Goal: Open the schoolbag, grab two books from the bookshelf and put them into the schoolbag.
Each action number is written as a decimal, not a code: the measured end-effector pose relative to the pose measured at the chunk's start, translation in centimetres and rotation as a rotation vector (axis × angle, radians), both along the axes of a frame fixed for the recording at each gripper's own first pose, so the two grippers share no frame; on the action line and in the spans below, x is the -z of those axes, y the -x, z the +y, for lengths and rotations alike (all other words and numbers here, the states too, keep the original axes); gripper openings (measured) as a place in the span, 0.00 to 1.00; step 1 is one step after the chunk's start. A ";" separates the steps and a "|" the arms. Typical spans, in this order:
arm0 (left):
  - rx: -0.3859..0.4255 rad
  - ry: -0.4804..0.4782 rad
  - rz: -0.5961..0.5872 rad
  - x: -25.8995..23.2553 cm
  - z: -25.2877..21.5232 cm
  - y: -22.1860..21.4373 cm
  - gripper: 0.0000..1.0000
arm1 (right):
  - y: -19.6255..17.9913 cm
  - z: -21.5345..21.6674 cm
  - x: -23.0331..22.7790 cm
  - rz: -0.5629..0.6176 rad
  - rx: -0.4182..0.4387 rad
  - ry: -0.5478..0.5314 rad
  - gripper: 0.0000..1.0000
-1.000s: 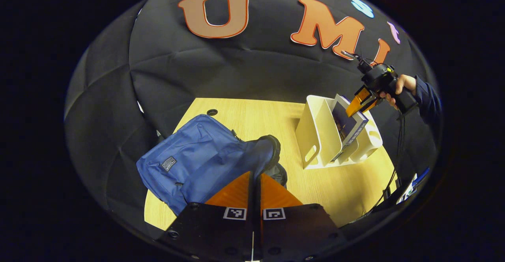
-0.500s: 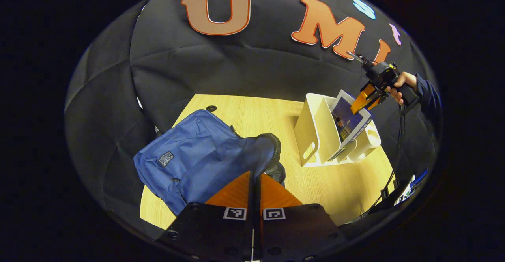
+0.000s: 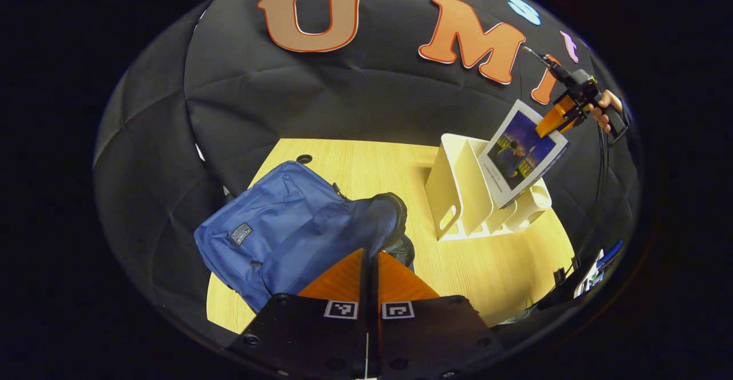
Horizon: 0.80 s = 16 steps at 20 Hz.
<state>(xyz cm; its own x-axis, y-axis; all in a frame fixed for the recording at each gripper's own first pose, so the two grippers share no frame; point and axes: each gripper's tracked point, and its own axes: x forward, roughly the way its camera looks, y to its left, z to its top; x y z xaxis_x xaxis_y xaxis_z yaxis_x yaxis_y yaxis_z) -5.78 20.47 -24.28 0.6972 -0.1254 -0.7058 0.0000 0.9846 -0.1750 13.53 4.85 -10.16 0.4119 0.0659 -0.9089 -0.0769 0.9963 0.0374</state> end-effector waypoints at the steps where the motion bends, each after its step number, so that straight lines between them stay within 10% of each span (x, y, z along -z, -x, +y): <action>1: 0.002 0.000 0.000 -0.1 -0.1 -0.1 0.01 | 0.3 -0.2 -1.2 -0.017 0.001 -0.007 0.29; 8: 0.014 -0.009 -0.002 -0.2 0.0 -0.3 0.01 | 2.8 -0.1 -6.3 -0.121 -0.027 -0.080 0.29; 16: 0.019 0.005 -0.006 -1.2 0.5 -1.4 0.01 | 9.2 7.0 -3.1 -0.080 0.021 -0.426 0.28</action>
